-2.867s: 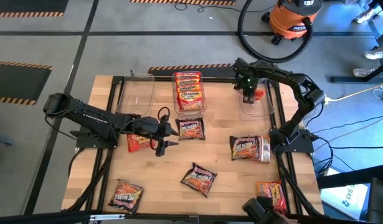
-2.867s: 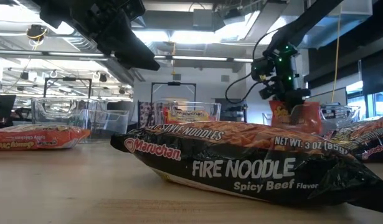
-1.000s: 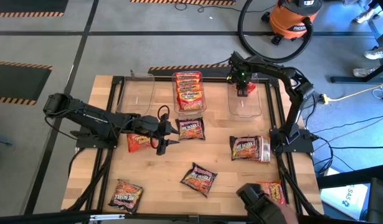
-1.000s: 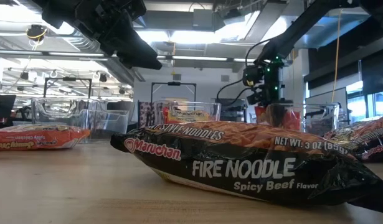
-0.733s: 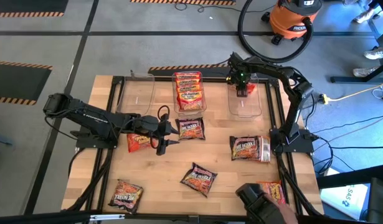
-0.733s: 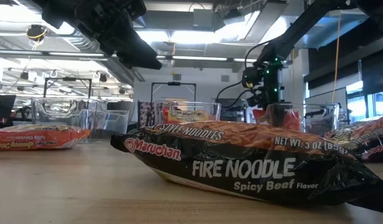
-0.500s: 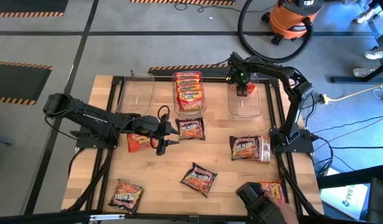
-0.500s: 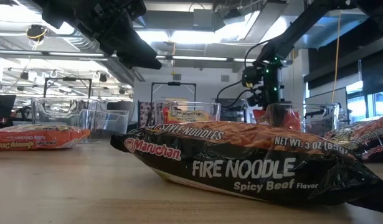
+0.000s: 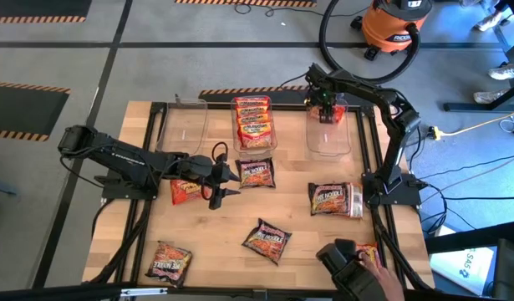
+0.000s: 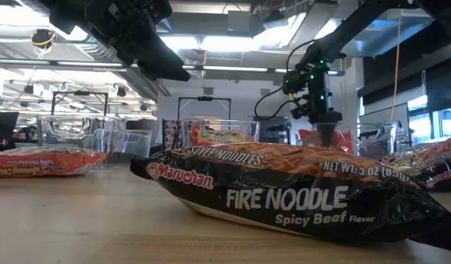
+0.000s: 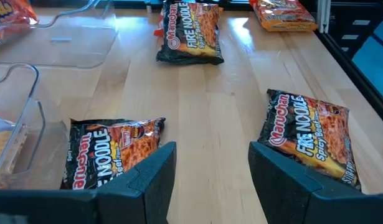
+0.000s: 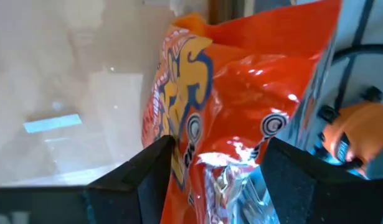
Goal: Sort Maruchan noodles
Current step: Put the bottom left orange noodle pack into the right transparent bin
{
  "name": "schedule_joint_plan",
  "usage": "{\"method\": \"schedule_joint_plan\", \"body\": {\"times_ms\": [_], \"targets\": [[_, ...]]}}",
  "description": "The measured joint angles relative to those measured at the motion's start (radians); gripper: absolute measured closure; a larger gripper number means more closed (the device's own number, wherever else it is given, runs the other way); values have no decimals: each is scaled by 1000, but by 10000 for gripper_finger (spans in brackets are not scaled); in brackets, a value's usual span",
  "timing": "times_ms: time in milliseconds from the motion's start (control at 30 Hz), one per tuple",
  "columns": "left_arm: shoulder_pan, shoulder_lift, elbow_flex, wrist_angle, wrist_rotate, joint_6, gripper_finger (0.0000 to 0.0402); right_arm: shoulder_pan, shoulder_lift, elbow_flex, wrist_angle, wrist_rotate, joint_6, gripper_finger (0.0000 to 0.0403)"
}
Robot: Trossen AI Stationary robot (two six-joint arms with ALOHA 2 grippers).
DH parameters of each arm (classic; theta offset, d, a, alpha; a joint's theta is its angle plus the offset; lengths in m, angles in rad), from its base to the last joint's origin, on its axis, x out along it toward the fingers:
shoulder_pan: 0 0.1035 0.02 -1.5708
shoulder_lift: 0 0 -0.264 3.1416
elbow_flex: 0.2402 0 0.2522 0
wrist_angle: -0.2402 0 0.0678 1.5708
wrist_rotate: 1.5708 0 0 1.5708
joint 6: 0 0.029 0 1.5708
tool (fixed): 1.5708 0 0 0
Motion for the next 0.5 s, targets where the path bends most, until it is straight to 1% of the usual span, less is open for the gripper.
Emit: {"method": "schedule_joint_plan", "body": {"times_ms": [100,300,500], "targets": [[0,0,0,0,0,2,207,0,0,0,-2,40,4,187],[0,0,0,0,0,9,207,1,-7,0,-32,33,8,187],[0,0,0,0,0,10,207,0,-54,0,-7,41,8,187]]}}
